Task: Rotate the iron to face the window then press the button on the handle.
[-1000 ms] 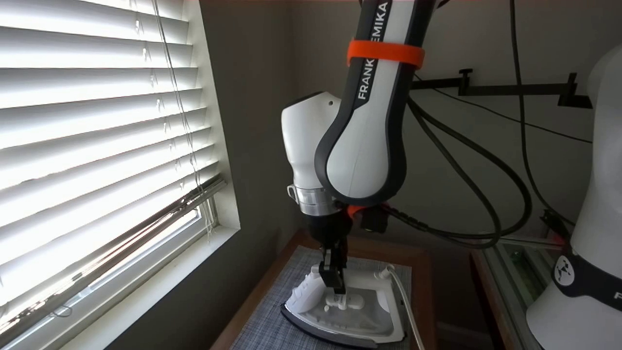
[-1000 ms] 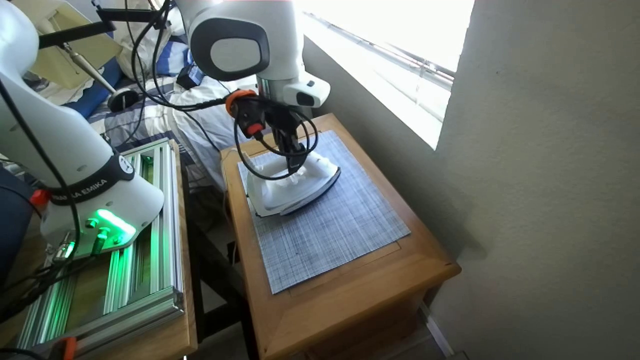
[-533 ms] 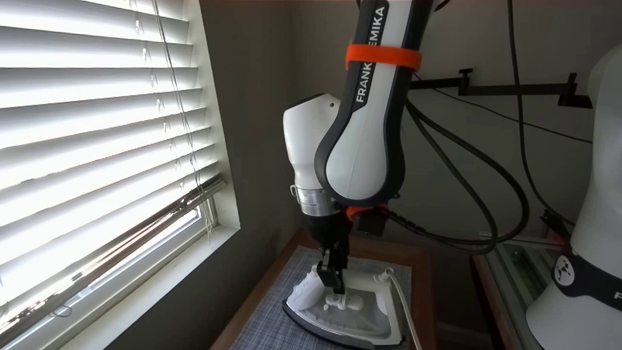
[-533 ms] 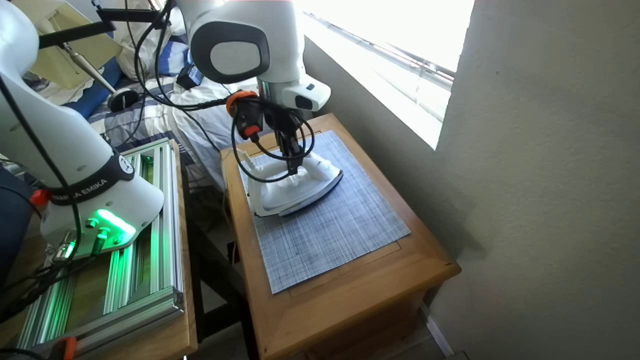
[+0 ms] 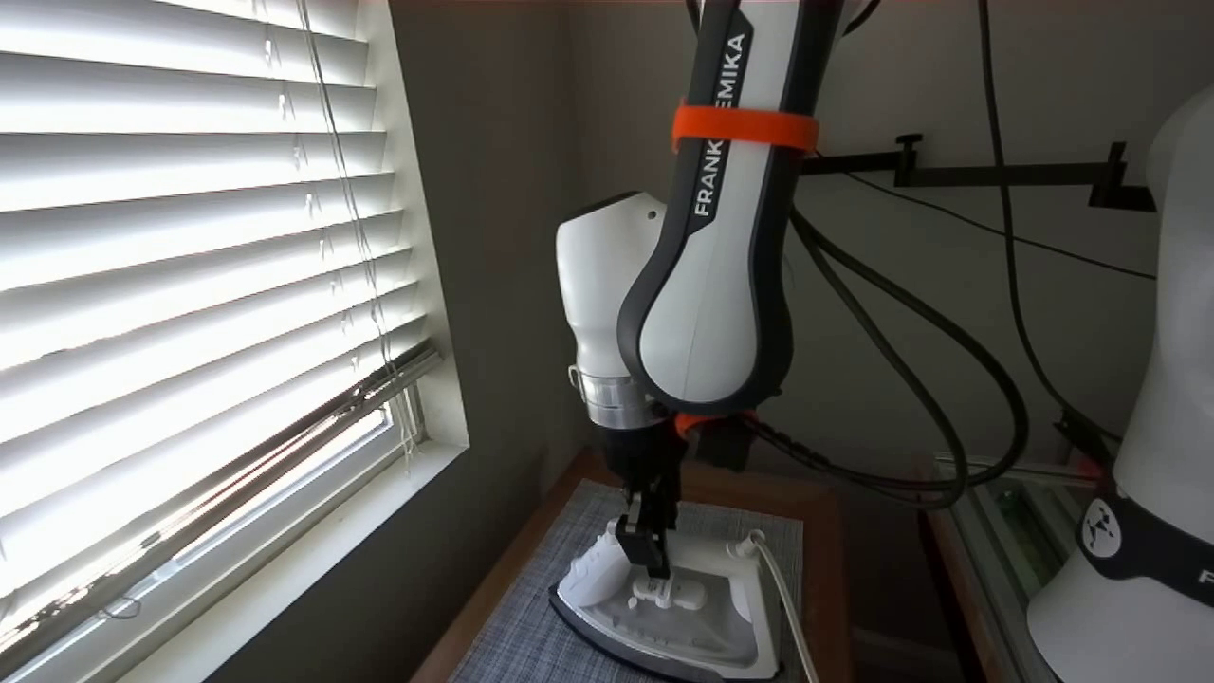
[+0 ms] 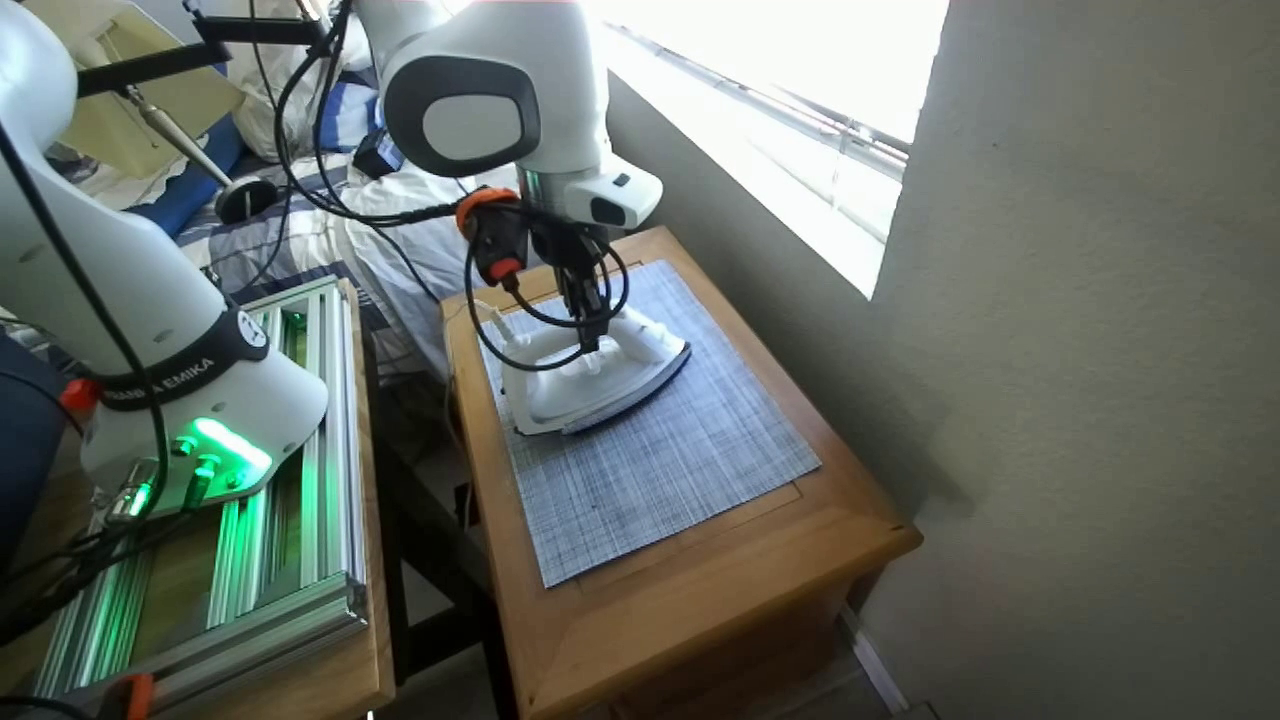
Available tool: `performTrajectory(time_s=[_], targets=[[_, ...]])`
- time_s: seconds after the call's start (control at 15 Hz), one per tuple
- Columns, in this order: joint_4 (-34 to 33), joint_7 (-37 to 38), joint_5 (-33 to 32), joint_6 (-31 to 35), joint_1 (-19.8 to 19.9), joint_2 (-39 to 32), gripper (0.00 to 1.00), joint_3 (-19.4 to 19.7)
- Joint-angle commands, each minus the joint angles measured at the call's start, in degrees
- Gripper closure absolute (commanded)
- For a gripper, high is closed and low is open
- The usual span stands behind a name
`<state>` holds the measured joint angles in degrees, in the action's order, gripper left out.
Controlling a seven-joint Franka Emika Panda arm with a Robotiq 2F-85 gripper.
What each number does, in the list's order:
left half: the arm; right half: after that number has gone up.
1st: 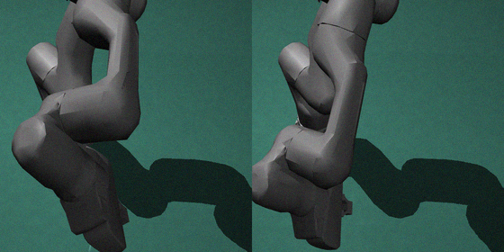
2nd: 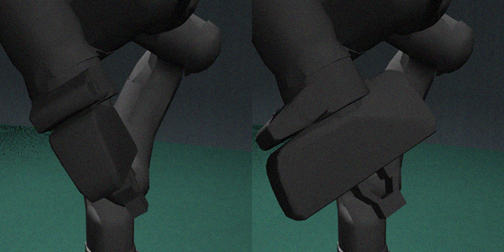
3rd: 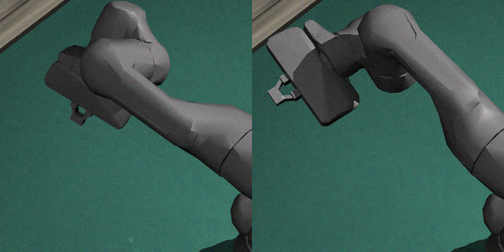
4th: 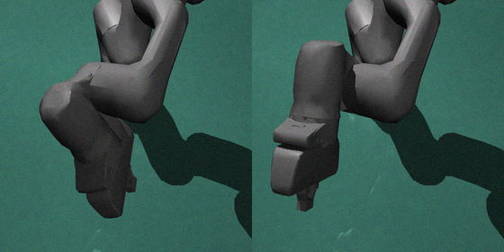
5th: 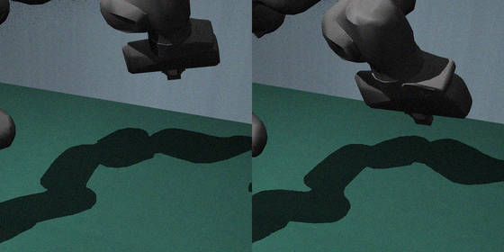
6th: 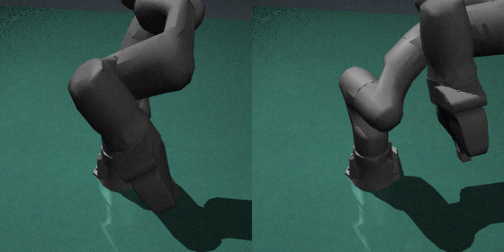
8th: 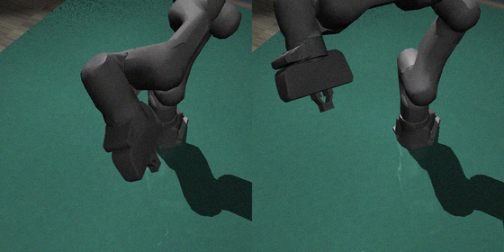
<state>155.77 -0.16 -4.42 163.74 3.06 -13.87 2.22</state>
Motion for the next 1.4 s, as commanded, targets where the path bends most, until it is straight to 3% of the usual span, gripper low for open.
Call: performTrajectory(time_s=[0.0, 0.07, 0.13, 0.53, 1.07, 1.33], targets=[[-0.2, -0.5, 1.5, 1.0, -0.1, 0.5, 0.89, -0.3], [-0.1, -1.4, 2.0, 1.3, 0.5, 0.3, 0.39, -0.8], [-0.2, -1.5, 2.2, 1.4, 0.6, 0.2, 0.38, -1.0], [-0.2, 0.2, 0.2, 0.9, -0.8, 2.7, 0.0, 0.7], [0.4, 5.8, -7.1, 0.2, -3.5, 8.9, 0.0, 4.8], [0.3, 9.1, -10.1, -2.3, -3.6, 10.9, 0.0, 4.4]])
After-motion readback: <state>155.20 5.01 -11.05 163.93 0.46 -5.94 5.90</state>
